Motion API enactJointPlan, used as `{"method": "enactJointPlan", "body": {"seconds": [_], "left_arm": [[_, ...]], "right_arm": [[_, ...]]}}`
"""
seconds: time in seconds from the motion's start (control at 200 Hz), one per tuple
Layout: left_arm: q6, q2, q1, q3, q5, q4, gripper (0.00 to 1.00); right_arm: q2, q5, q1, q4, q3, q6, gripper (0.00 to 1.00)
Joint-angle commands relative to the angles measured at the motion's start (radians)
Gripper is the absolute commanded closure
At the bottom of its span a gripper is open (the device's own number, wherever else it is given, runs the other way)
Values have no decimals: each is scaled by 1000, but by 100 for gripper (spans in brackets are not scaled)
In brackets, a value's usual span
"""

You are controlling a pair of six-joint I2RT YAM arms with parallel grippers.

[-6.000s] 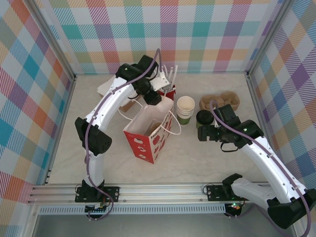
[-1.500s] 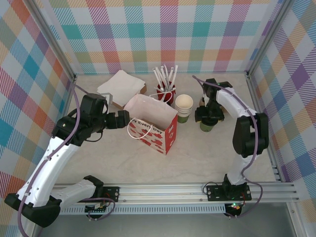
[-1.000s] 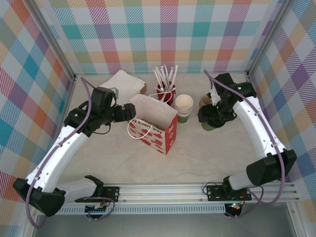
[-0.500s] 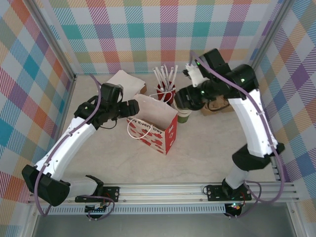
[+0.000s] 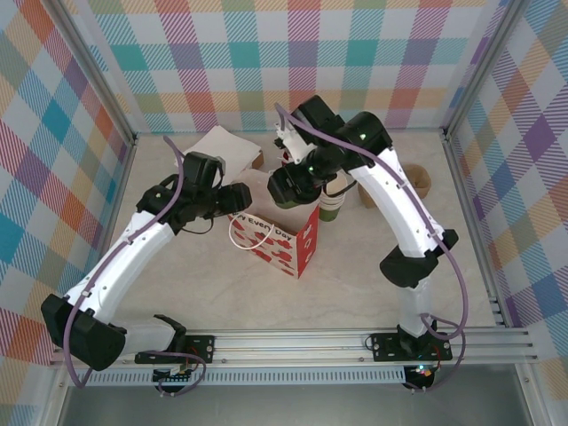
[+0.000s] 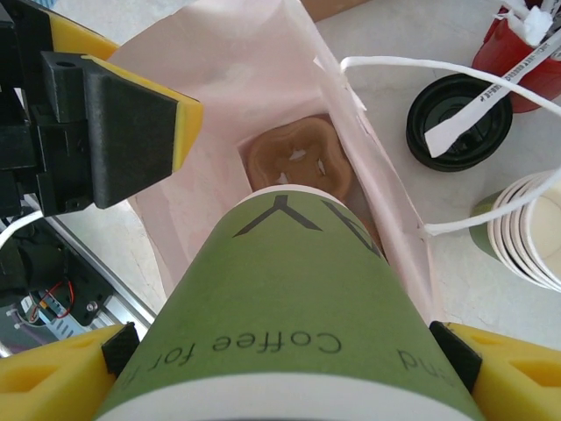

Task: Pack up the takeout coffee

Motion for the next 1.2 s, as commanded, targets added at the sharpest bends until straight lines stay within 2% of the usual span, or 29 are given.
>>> {"method": "enactJointPlan", "body": {"seconds": [0.0, 0.61, 0.945, 1.195], "left_arm": [[-11, -9, 10, -21, 50, 27, 33], [1, -22, 8, -44, 91, 40, 46], [16, -15, 8, -53, 77, 35, 46], [23, -15, 8, -59, 76, 36, 47]], "right_arm": [[16, -22, 19, -51, 1, 6, 32], [58, 1, 67, -82, -144, 4, 33], [65, 92, 49, -104, -165, 18, 32], [79, 90, 33, -110, -169, 3, 33]]}}
